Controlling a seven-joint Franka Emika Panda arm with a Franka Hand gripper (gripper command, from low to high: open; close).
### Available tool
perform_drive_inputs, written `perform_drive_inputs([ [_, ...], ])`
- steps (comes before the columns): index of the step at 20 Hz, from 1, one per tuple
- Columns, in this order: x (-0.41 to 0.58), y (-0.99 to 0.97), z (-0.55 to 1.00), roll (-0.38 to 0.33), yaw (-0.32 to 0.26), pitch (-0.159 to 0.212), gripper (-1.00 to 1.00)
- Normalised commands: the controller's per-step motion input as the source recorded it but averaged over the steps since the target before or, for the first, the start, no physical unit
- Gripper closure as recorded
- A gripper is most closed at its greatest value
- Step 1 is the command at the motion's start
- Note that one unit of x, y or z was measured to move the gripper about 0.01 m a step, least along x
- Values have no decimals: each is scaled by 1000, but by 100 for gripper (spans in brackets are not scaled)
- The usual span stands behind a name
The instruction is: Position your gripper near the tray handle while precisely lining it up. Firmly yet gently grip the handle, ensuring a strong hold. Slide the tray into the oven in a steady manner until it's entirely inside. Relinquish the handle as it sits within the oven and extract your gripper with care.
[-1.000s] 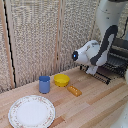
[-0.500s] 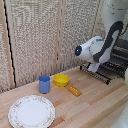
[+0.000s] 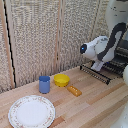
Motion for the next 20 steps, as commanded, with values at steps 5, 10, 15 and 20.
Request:
perform_drive_inputs([
  [5, 0, -923, 417, 2, -45, 11, 100],
  [10, -27, -955, 309, 0, -32, 2, 100],
  [15, 5, -311, 163, -26, -69, -3, -100],
  [20, 48, 45, 254, 12, -42, -11, -100],
])
